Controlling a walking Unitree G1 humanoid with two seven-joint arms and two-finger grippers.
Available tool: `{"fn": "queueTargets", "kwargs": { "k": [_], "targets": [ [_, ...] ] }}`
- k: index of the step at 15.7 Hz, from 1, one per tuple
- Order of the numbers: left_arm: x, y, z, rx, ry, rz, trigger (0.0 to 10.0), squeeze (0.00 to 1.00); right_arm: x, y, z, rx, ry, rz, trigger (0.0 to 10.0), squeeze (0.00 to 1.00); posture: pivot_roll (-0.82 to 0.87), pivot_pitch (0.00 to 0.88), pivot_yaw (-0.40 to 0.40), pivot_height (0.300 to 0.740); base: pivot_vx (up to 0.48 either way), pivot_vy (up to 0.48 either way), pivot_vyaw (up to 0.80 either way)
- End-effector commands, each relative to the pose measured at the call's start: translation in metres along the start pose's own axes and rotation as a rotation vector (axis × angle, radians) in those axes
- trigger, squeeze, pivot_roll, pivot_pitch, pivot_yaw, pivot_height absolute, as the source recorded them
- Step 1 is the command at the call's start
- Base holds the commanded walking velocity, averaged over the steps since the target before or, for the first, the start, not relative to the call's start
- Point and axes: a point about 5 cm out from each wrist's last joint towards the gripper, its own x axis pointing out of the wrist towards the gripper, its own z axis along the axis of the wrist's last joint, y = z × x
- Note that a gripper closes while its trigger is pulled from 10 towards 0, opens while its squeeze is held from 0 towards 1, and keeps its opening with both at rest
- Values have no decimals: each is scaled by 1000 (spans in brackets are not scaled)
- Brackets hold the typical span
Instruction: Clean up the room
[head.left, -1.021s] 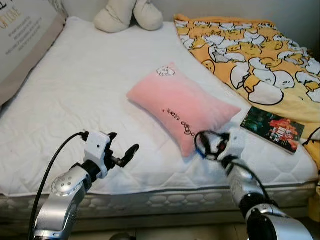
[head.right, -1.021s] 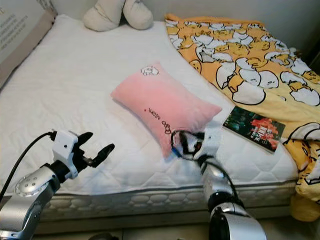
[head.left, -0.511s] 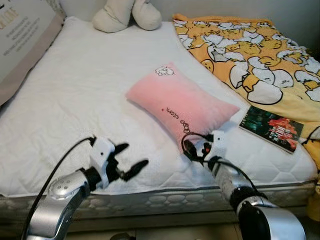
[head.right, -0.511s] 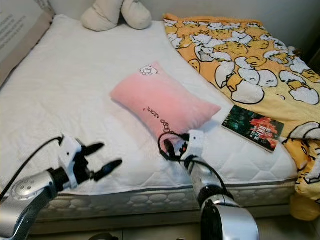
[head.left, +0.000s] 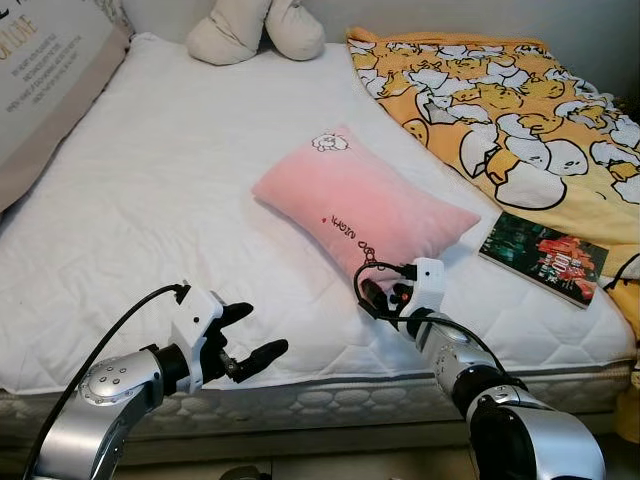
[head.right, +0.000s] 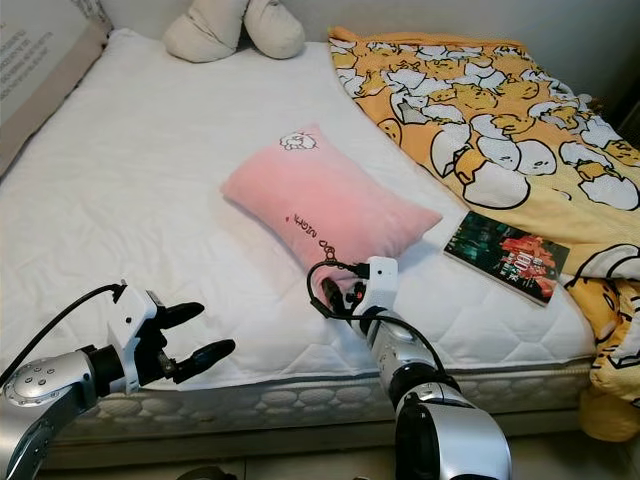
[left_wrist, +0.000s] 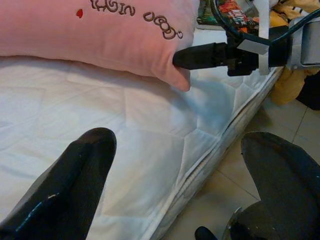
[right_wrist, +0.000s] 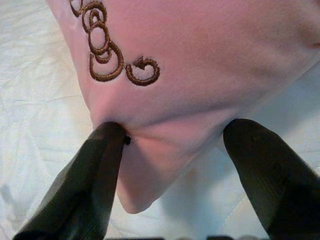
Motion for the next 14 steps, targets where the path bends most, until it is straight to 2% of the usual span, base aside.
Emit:
{"fn": "queueTargets", "kwargs": {
  "k": [1,14],
  "targets": [
    [0,1,4,15,-5,-8,10000,0,2,2,4,-12,9,15,0,0,140,0,-14,740,0,0,0],
    [0,5,5,33,-14,16,10000,0,-2,-7,3,-28,32,6,0,0,142,0,-9,740,0,0,0]
  ]
}}
